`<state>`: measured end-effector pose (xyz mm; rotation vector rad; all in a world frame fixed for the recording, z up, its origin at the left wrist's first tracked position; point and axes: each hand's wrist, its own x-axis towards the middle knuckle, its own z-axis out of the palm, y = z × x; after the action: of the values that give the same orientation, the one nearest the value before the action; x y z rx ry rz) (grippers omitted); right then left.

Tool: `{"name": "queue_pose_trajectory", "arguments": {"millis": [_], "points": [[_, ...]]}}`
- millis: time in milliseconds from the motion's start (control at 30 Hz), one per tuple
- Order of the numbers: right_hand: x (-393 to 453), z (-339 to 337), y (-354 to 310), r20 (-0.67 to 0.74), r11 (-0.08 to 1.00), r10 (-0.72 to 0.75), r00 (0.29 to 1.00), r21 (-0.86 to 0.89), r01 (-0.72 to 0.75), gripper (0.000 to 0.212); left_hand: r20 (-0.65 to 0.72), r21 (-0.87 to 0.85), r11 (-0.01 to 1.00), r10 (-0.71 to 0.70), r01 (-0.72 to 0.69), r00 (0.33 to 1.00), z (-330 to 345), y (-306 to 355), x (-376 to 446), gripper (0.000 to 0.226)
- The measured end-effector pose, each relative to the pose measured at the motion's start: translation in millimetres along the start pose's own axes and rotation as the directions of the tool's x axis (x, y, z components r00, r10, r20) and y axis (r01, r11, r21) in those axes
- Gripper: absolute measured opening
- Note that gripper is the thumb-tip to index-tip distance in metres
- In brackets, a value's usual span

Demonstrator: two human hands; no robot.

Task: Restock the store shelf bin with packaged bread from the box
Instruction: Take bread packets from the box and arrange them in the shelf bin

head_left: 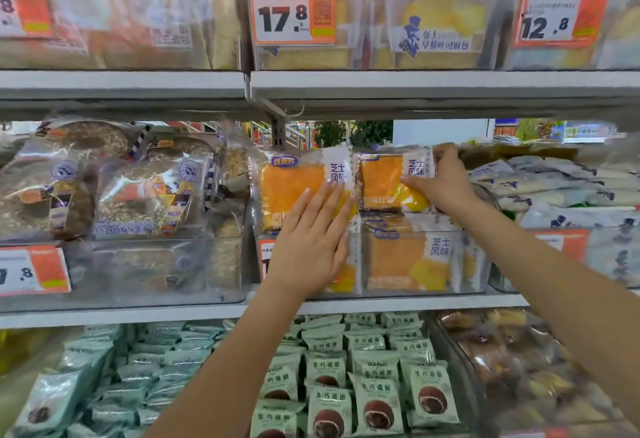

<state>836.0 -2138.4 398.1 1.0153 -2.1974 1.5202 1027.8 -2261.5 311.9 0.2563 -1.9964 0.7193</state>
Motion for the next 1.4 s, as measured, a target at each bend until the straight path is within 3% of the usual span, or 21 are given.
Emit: {"name": "queue_pose_trajectory", "arguments": {"millis": [133, 300, 433, 633, 767, 833, 900, 967, 1033, 1133, 1200, 1267, 1300, 1333, 1400], "points": [[3.1, -0.6, 0.7, 0.013, 0.985, 0.022, 1.0, -0.169, -0.02, 0.077, 0.006, 0.0, 1.0, 0.006, -0.006, 1.0, -0.7, -0.2, 0.0, 0.052], [-14.6, -8.0, -6.9, -0.024, 0.99, 0.078, 0.997, -0.113, -0.08, 0.079, -0.005, -0.019, 1.0, 0.017, -0.017, 1.0, 1.3, -2.8, -0.9, 0.051], [-75.9, -19.7, -7.9, -0.154, 0.995, -0.095, 0.983, -0.05, 0.088, 0.062, 0.017, -0.063, 0.998, -0.014, 0.015, 1.0, -0.4, -0.8, -13.9, 0.051], [-183.2, -26.1, 2.3, -0.158, 0.956, -0.279, 0.947, 0.05, 0.29, 0.033, 0.085, -0.276, 0.943, -0.167, 0.184, 0.982, -29.1, 18.1, -51.9, 0.054], [-263.1, -2.3, 17.3, 0.028, 0.956, -0.202, 0.979, 0.224, 0.191, 0.029, -0.018, -0.443, 0.892, -0.106, 0.088, 0.994, -50.1, 45.8, -134.1, 0.036], [-302.6, 18.0, 32.3, 0.243, 0.97, -0.17, 0.955, 0.214, 0.119, 0.039, 0.055, -0.493, 0.869, -0.021, 0.046, 0.998, -59.0, 64.0, -180.0, 0.025], [-338.9, 43.7, 61.8, 0.496, 0.991, -0.101, 0.863, 0.125, 0.044, 0.039, 0.243, -0.513, 0.851, 0.021, 0.11, 0.97, -62.0, 82.4, -227.2, 0.022], [-374.6, 70.7, 100.8, 0.703, 0.999, 0.038, 0.71, -0.008, -0.045, 0.03, 0.458, -0.493, 0.838, 0.024, 0.232, 0.889, -56.2, 100.7, -281.0, 0.021], [-409.0, 92.3, 138.1, 0.829, 0.985, 0.172, 0.532, -0.144, -0.093, 0.026, 0.668, -0.463, 0.807, 0.046, 0.366, 0.742, -52.3, 120.9, -328.7, 0.026], [-454.6, 120.3, 182.3, 0.897, 0.933, 0.361, 0.255, -0.349, -0.091, 0.034, 0.931, -0.266, 0.728, 0.024, 0.632, 0.364, -46.1, 151.3, -390.0, 0.026], [-479.9, 142.9, 203.9, 0.882, 0.886, 0.464, 0.088, -0.46, -0.054, 0.045, 0.997, -0.044, 0.553, -0.023, 0.832, 0.069, -36.9, 169.9, -432.9, 0.023], [-502.0, 166.6, 223.3, 0.839, 0.839, 0.544, 0.008, -0.544, -0.029, 0.05, 0.979, 0.2, 0.347, -0.039, 0.916, -0.199, -29.3, 185.4, -473.7, 0.025], [-511.0, 176.9, 231.3, 0.826, 0.825, 0.564, -0.003, -0.564, -0.034, 0.051, 0.953, 0.301, 0.255, -0.05, 0.919, -0.298, -26.7, 190.6, -491.9, 0.027], [-520.6, 186.7, 239.7, 0.819, 0.817, 0.574, -0.006, -0.574, -0.059, 0.049, 0.925, 0.381, 0.187, -0.063, 0.906, -0.376, -24.7, 194.7, -509.1, 0.028], [-544.1, 202.4, 255.3, 0.812, 0.802, 0.583, -0.035, -0.582, -0.134, 0.045, 0.886, 0.463, 0.131, -0.077, 0.877, -0.456, -24.1, 199.4, -539.1, 0.03]]}}
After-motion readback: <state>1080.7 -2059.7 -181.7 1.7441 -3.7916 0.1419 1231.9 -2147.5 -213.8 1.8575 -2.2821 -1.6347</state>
